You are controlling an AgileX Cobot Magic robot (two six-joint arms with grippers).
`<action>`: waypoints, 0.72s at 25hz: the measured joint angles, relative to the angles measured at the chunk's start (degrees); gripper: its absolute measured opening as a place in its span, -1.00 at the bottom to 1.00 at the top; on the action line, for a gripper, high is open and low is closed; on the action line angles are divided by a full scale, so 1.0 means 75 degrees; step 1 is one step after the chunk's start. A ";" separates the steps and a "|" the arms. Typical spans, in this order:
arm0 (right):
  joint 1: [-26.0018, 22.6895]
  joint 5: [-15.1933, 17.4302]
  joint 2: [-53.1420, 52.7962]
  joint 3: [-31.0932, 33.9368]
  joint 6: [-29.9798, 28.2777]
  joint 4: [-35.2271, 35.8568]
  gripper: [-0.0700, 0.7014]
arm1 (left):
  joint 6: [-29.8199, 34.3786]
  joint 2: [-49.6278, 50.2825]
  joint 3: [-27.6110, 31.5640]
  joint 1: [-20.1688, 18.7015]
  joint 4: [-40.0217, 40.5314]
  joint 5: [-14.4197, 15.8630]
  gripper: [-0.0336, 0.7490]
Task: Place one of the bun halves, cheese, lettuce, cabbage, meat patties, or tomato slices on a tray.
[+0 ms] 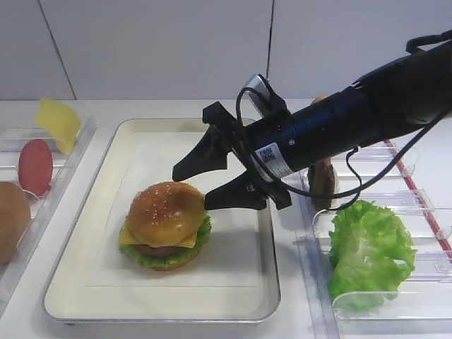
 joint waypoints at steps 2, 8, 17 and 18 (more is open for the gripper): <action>0.0000 0.0000 0.0000 0.0000 -0.0034 0.0014 0.46 | 0.0000 0.0000 0.0000 0.0000 0.0000 0.0000 -0.10; 0.0000 0.0134 0.0000 0.0000 -0.0048 0.0014 0.46 | 0.0000 0.0000 0.0000 0.0000 0.0000 0.0000 -0.10; 0.0000 0.0425 0.0000 -0.0721 0.0489 -0.1177 0.46 | 0.0000 0.0000 0.0000 0.0000 0.0000 0.0000 -0.10; 0.0000 0.0425 0.0000 -0.0859 0.0610 -0.1352 0.46 | 0.0000 0.0000 0.0000 0.0000 0.0000 0.0000 -0.10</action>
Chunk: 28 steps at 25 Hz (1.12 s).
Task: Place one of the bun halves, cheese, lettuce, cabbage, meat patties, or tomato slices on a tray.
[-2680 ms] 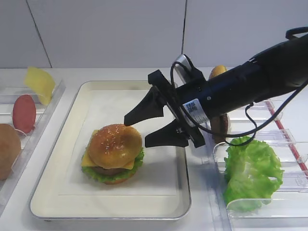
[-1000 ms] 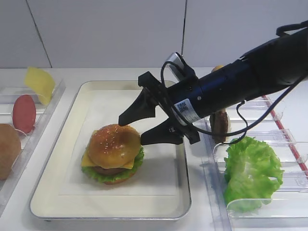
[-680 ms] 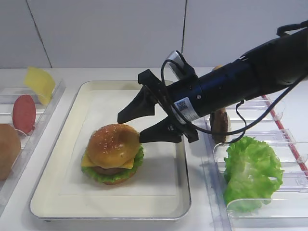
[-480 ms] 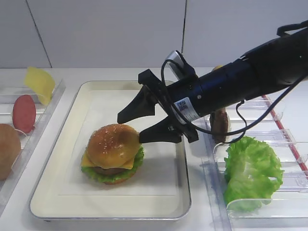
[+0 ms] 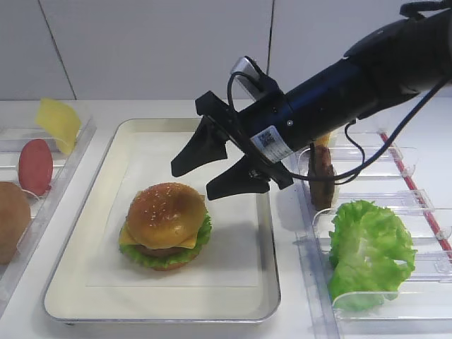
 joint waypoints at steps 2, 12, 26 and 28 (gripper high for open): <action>0.0000 0.0017 0.0000 -0.0282 0.0346 -0.0564 0.46 | 0.0000 0.0000 0.0000 0.0000 0.0000 0.0000 -0.10; 0.0000 0.1500 0.0033 -0.2592 0.2480 -0.3713 0.46 | 0.0000 0.0000 0.0000 0.0000 0.0000 0.0000 -0.10; 0.0011 0.1789 -0.1925 -0.2753 0.4199 -0.7631 0.46 | 0.0000 0.0000 0.0000 0.0000 0.0000 0.0000 -0.10; 0.0011 0.1805 -0.2565 -0.2374 0.4281 -0.7991 0.46 | 0.0000 0.0000 0.0000 0.0000 0.0000 0.0000 -0.10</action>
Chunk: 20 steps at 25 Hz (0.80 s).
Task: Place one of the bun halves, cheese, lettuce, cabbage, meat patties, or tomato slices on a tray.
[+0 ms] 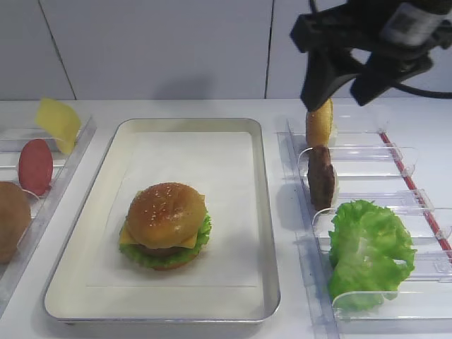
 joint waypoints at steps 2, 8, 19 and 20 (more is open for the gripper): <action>0.0000 0.0030 -0.0704 0.0420 0.0026 -0.0274 0.46 | 0.0000 0.0000 0.0000 0.0000 0.0000 0.0000 -0.10; 0.0000 0.0120 -0.2535 0.1605 0.0030 -0.0505 0.39 | 0.0000 0.0000 0.0000 0.0000 0.0000 0.0000 -0.10; 0.0000 0.0167 -0.5071 0.3646 0.0030 -0.0554 0.23 | 0.0000 0.0000 0.0000 0.0000 0.0000 0.0000 -0.10; 0.0000 0.0167 -0.5280 0.3865 0.0030 -0.0554 0.23 | 0.0000 0.0000 0.0000 0.0000 0.0000 0.0000 -0.10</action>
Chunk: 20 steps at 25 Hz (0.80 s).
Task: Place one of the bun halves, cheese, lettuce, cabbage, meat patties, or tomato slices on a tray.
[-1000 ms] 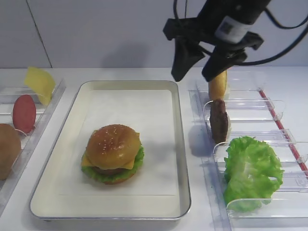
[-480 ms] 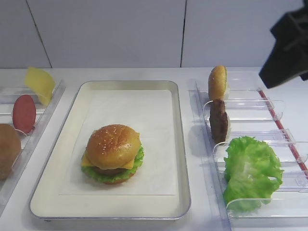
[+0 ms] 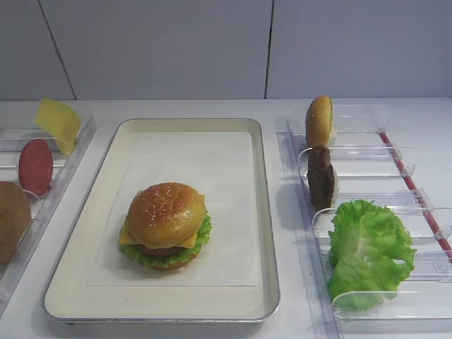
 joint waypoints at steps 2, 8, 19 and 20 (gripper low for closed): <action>0.0000 0.0004 -0.0380 0.0418 0.0000 -0.0017 0.23 | 0.0000 0.0000 0.0000 0.0000 0.0000 0.0000 -0.10; 0.0000 0.0018 -0.1795 0.1597 -0.0014 -0.0386 0.23 | 0.0000 0.0000 0.0000 0.0000 0.0000 0.0000 -0.10; -0.0130 -0.0448 -0.4497 0.2580 -0.0014 -0.0537 0.23 | 0.0000 0.0000 0.0000 0.0000 0.0000 0.0000 -0.10; -0.0250 -0.0466 -0.4651 0.2653 -0.0014 -0.0543 0.23 | 0.0000 0.0000 0.0000 0.0000 0.0000 0.0000 -0.10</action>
